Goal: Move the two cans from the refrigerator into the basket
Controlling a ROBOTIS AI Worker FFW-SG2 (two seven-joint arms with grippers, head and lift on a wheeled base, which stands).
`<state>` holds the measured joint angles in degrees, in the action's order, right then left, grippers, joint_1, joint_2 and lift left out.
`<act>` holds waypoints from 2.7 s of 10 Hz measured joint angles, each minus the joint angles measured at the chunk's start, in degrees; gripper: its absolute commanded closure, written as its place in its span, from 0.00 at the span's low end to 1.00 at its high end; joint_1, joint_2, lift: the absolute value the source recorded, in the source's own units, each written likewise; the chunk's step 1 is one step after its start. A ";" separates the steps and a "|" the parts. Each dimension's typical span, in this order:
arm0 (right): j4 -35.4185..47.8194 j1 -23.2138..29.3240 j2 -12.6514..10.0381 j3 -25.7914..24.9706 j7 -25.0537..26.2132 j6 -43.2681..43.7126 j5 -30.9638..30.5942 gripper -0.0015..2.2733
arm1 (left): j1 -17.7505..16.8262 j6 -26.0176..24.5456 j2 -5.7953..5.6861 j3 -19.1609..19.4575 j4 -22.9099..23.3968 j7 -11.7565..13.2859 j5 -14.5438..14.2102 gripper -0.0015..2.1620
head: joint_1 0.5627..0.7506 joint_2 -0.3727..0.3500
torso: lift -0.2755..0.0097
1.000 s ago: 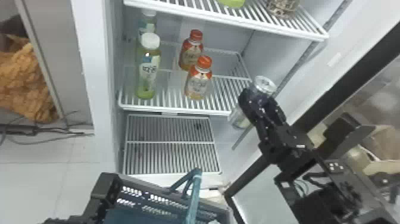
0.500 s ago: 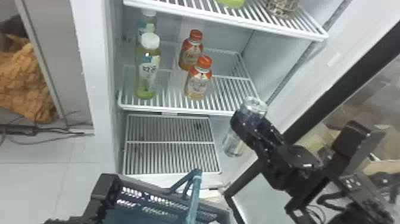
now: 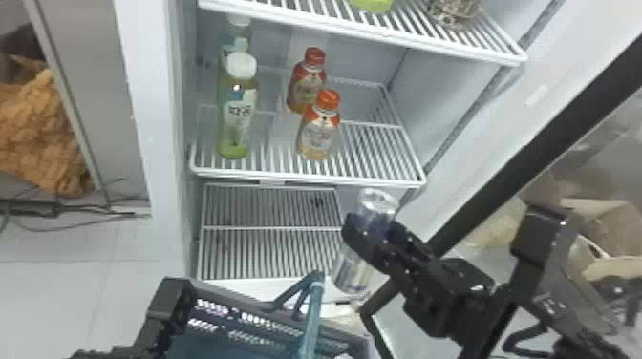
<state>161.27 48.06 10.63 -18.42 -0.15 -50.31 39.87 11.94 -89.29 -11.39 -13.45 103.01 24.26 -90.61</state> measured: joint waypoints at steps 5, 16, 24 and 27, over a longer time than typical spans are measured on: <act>0.86 -1.04 0.00 -1.01 -0.08 -12.94 2.69 0.39 | -0.14 0.00 -0.12 -0.24 -0.30 -0.08 0.19 0.56 | 0.70 0.03 | 0.03; -2.42 -4.22 0.36 -1.11 -3.78 -21.68 3.65 0.16 | -2.53 0.00 -0.12 -1.06 -3.24 2.17 2.89 0.56 | 0.70 0.03 | 0.03; -2.52 -4.16 -0.06 -1.37 -4.24 -14.63 -1.97 0.14 | -2.38 0.00 -0.03 -0.95 -3.24 2.16 2.64 0.56 | 0.70 0.03 | 0.03; -2.50 -3.94 -0.41 -1.97 -4.24 -11.44 -6.14 0.14 | -2.38 0.00 -0.04 -0.94 -3.24 2.18 2.62 0.56 | 0.70 0.03 | 0.03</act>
<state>158.77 44.12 10.23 -20.39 -4.39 -61.75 33.74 9.56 -89.29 -11.43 -14.40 99.77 26.44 -87.99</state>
